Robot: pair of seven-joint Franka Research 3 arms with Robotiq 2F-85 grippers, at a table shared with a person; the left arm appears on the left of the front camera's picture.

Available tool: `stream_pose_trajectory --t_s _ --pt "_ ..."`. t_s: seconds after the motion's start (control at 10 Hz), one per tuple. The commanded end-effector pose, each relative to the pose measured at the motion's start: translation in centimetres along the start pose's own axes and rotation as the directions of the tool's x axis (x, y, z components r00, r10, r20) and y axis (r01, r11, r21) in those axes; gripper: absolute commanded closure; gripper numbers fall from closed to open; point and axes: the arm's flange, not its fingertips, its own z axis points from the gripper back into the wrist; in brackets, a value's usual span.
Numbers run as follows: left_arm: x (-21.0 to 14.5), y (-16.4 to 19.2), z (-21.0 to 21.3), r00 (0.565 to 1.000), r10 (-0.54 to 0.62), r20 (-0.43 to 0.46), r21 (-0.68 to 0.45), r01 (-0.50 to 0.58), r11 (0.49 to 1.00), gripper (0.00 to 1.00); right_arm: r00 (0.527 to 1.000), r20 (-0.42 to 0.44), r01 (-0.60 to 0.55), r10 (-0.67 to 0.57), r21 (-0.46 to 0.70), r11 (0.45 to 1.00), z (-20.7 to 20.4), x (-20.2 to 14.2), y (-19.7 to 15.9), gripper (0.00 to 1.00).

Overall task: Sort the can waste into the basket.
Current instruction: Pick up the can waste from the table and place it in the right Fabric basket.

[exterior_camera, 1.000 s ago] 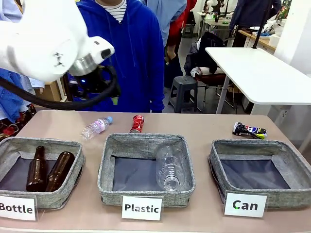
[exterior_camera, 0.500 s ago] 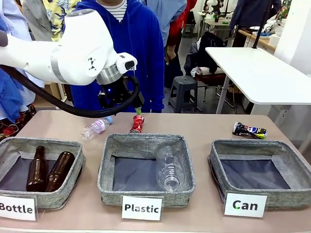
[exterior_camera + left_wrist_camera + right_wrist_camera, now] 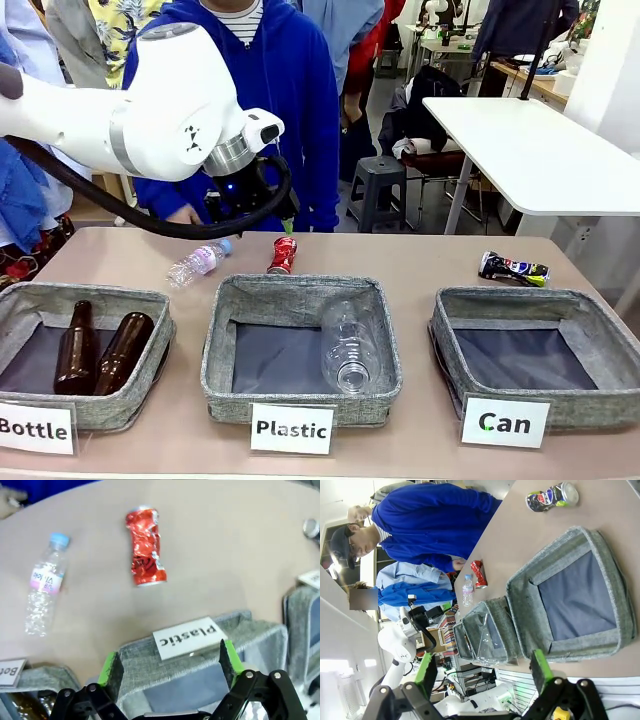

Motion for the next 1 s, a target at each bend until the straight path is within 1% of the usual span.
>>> stream_pose_trajectory --t_s 0.0,0.1,0.2,0.3,0.4,0.5,0.6,0.7,0.8,0.9 --pt "0.4 -2.4 -2.7 0.997 0.072 0.014 0.011 -0.072 0.997 0.0 1.0 0.007 -0.022 0.021 0.028 0.999 0.0 0.2 0.1 0.0" --pt "0.2 -2.4 -2.5 1.0 0.026 0.001 -0.004 -0.026 1.0 0.0 1.0 0.007 -0.022 0.021 0.028 0.999 0.0 0.2 0.1 0.0" --pt "-0.6 -1.4 0.0 0.996 -0.064 -0.065 -0.099 0.058 0.993 0.0 1.0 0.007 -0.022 0.021 0.028 0.999 0.0 0.2 0.1 0.0" --pt "-2.4 0.4 4.7 0.986 -0.148 -0.076 -0.185 0.132 0.974 0.0 1.0 0.007 -0.022 0.021 0.028 0.999 0.0 0.2 0.1 0.0" --pt "-5.0 2.9 10.9 0.968 -0.227 -0.104 -0.281 0.19 0.941 0.0 1.0 0.007 -0.022 0.021 0.028 0.999 0.0 0.2 0.1 0.0" --pt "-6.9 5.1 15.9 0.964 -0.245 -0.106 -0.307 0.202 0.93 0.0 1.0 0.007 -0.022 0.021 0.028 0.999 0.0 0.2 0.1 0.0" --pt "-8.7 7.0 20.0 0.968 -0.214 -0.131 -0.275 0.172 0.946 0.0 1.0 0.007 -0.022 0.021 0.028 0.999 0.0 0.2 0.1 0.0" --pt "-10.3 8.9 23.2 0.967 -0.193 -0.166 -0.253 0.147 0.956 0.0 1.0 0.007 -0.022 0.021 0.028 0.999 0.0 0.2 0.1 0.0" --pt "-11.4 10.8 26.7 0.974 -0.165 -0.157 -0.235 0.125 0.964 0.0 1.0 0.007 -0.022 0.021 0.028 0.999 0.0 0.2 0.1 0.0" --pt "-12.9 13.6 30.0 0.992 -0.087 -0.096 -0.212 0.065 0.975 0.0 1.0 0.007 -0.022 0.021 0.028 0.999 0.0 0.2 0.1 0.0"
